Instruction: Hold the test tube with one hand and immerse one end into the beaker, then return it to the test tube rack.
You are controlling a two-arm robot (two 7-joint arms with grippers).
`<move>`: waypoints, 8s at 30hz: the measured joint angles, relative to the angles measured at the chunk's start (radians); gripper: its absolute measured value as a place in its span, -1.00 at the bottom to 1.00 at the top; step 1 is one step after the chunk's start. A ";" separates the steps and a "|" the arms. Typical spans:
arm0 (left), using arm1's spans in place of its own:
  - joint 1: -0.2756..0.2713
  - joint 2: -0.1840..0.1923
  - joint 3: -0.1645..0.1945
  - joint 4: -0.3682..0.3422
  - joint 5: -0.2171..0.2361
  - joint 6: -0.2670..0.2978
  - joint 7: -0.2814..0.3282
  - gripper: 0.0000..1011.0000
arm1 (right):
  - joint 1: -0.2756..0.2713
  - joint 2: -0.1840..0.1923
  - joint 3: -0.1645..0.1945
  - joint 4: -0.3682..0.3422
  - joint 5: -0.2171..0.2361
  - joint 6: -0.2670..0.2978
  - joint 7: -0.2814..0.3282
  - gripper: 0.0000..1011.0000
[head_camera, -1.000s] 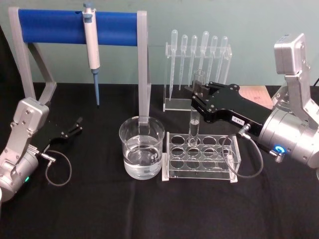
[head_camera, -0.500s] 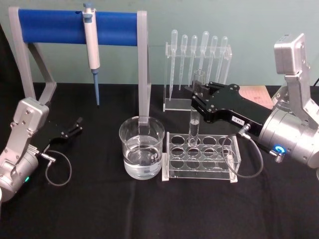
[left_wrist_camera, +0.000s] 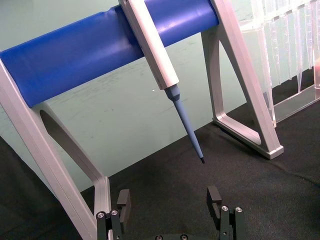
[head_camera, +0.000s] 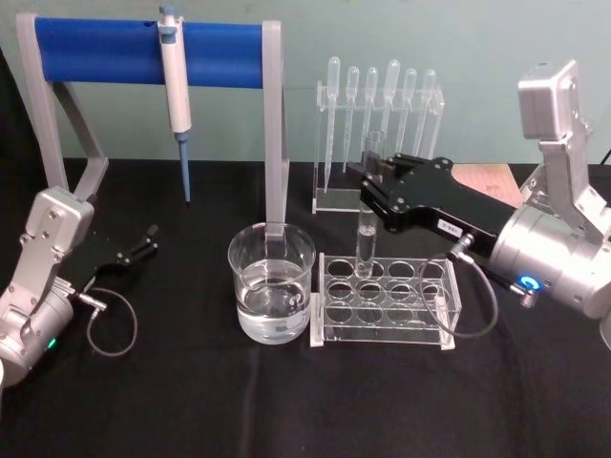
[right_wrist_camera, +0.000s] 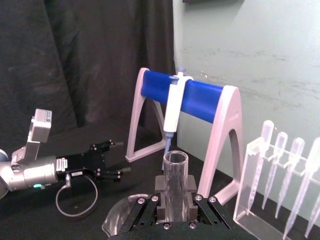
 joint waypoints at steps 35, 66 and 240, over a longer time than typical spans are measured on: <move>0.000 0.000 0.000 0.000 0.000 0.000 0.000 0.98 | 0.159 -0.219 -0.171 0.349 -0.095 -0.194 0.134 -0.56; 0.000 0.000 0.000 0.000 0.000 0.000 0.000 0.98 | 0.136 -0.232 -0.171 0.386 -0.107 -0.205 0.154 -0.56; 0.000 0.000 0.000 0.000 0.000 0.000 0.000 0.98 | 0.136 -0.232 -0.171 0.386 -0.106 -0.206 0.152 -0.56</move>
